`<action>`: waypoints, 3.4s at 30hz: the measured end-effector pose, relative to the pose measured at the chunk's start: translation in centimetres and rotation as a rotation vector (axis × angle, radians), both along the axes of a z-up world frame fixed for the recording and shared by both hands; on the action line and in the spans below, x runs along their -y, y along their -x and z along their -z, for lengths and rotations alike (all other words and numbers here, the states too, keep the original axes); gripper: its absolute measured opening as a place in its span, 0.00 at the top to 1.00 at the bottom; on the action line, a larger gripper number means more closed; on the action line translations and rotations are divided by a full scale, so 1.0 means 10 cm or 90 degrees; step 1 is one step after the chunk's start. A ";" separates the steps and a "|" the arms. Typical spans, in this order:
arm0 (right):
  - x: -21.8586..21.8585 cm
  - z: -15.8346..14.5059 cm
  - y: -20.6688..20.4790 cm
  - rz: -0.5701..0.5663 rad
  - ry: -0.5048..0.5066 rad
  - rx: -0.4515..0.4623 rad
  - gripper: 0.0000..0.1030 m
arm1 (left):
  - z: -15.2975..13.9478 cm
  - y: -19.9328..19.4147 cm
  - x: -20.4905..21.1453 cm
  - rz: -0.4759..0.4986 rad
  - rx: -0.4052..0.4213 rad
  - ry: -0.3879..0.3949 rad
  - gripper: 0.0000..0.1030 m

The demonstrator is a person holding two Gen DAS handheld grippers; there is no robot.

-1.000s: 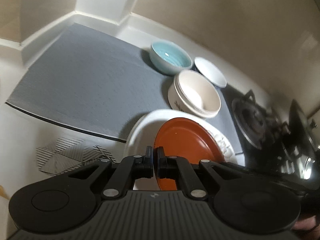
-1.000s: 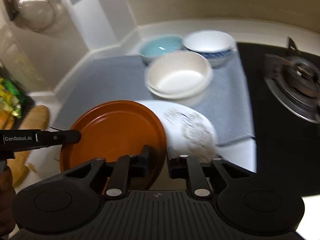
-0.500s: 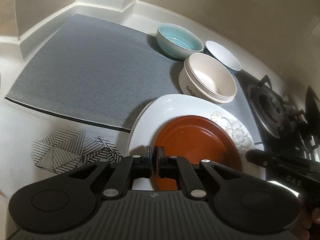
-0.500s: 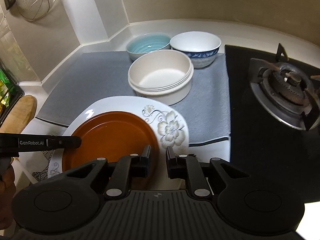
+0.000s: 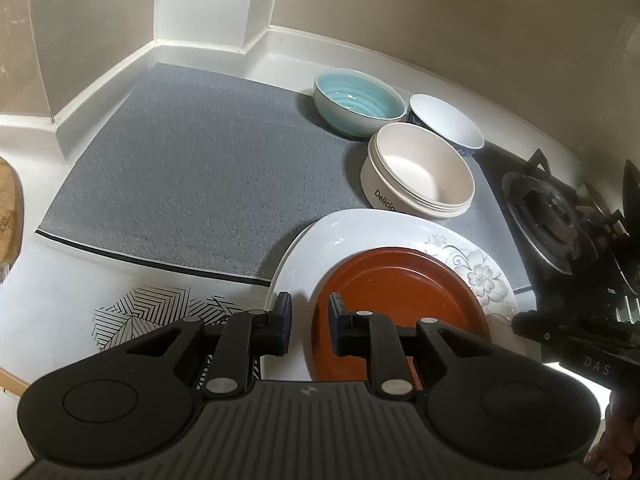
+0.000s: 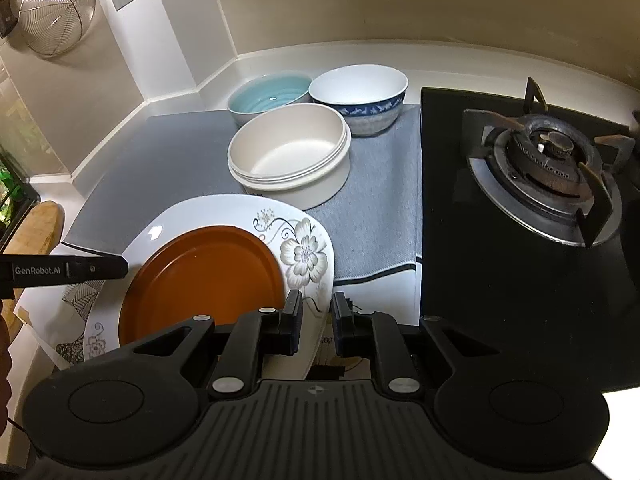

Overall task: Organize plates and bowls
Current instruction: 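Lower the brown plate onto the white plates and open the left gripper, then move the left gripper to the stack of cream bowls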

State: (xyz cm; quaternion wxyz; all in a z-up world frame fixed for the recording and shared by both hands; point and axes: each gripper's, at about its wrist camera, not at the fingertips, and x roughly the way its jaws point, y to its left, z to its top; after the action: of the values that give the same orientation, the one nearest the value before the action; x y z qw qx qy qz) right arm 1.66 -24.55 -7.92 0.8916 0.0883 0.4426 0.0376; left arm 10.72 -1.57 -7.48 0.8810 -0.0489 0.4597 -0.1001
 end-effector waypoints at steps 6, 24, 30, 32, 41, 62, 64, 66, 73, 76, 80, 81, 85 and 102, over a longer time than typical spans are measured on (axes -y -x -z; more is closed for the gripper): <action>-0.02 0.03 -0.02 -0.003 0.004 0.003 0.84 | -0.01 0.03 0.02 0.003 0.001 -0.002 0.79; 0.05 0.13 -0.04 0.023 -0.029 -0.043 0.83 | 0.05 0.00 -0.29 -0.047 -0.019 0.031 0.75; -0.02 0.19 -0.03 0.025 -0.041 -0.065 0.81 | 0.18 -0.03 -0.33 -0.034 -0.049 0.059 0.75; -0.03 0.20 -0.04 0.030 -0.043 -0.068 0.79 | 0.22 -0.05 -0.35 -0.029 -0.058 0.071 0.75; -0.08 0.23 -0.03 0.057 -0.040 -0.065 0.78 | 0.34 -0.06 -0.47 0.019 -0.068 0.118 0.82; -1.58 0.28 -1.09 -0.040 -0.020 -0.053 0.78 | 0.26 -0.67 -2.05 -0.129 0.000 0.098 0.85; -1.72 0.28 -1.19 -0.050 -0.015 -0.050 0.78 | 0.25 -0.72 -2.17 -0.148 0.006 0.098 0.85; -1.82 0.28 -1.26 -0.052 -0.014 -0.047 0.77 | 0.25 -0.76 -2.23 -0.158 0.011 0.095 0.84; -1.96 0.27 -1.28 -0.049 -0.002 -0.046 0.75 | 0.24 -0.77 -2.32 -0.163 0.020 0.093 0.84; -1.94 0.25 -1.29 -0.048 -0.008 -0.057 0.74 | 0.20 -0.69 -2.29 -0.174 0.028 0.083 0.80; -1.83 0.20 -1.23 -0.030 -0.007 -0.041 0.74 | 0.07 -0.57 -2.17 -0.173 0.060 0.057 0.65; -1.78 0.17 -1.19 -0.028 -0.010 -0.035 0.73 | 0.03 -0.52 -2.14 -0.171 0.071 0.048 0.62; -1.59 0.02 -0.98 -0.036 -0.002 -0.001 0.70 | -0.12 -0.33 -1.97 -0.172 0.110 0.014 0.57; -0.19 -0.36 -0.21 -0.015 -0.002 0.084 0.70 | -0.43 0.14 -0.35 -0.059 0.126 0.014 0.68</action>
State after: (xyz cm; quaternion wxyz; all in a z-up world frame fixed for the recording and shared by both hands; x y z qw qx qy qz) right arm 3.74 -22.62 -4.32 0.9180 0.0818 0.3841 0.0549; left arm 9.32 1.91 -3.15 0.9253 -0.0697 0.3664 -0.0686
